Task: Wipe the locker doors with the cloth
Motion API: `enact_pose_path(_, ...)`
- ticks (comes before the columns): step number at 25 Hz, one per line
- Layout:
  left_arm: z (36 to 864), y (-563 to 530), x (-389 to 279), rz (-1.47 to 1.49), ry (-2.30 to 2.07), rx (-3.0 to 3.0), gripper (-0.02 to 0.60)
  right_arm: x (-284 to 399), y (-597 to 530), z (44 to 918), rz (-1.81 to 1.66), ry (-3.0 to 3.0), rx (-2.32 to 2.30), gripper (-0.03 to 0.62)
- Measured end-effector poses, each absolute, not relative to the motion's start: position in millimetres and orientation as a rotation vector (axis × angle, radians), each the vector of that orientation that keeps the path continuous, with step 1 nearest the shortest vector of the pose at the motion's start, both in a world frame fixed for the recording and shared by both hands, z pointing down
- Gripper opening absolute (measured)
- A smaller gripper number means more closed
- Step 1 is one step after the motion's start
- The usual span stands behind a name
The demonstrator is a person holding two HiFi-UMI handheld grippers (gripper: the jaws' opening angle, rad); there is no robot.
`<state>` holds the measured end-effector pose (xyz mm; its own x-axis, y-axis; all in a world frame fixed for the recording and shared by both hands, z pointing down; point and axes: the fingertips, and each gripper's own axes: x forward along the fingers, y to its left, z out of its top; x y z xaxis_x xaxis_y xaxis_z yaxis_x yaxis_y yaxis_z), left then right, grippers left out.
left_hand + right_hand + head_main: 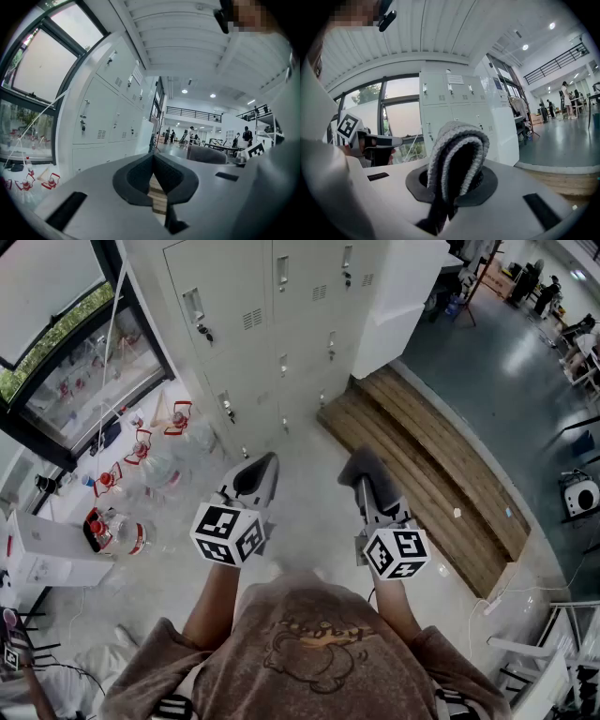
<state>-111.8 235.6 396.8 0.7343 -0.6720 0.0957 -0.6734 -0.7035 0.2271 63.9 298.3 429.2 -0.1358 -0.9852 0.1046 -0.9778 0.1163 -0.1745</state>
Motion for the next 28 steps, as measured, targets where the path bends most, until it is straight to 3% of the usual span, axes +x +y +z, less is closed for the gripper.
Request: enact_pose_path(28, 408.4, 176.8, -129.4, 0.054, -0.936, 2.779, -0.002, 39.0, 266.5, 463.9, -0.376, 2.167, -2.136, 0.038)
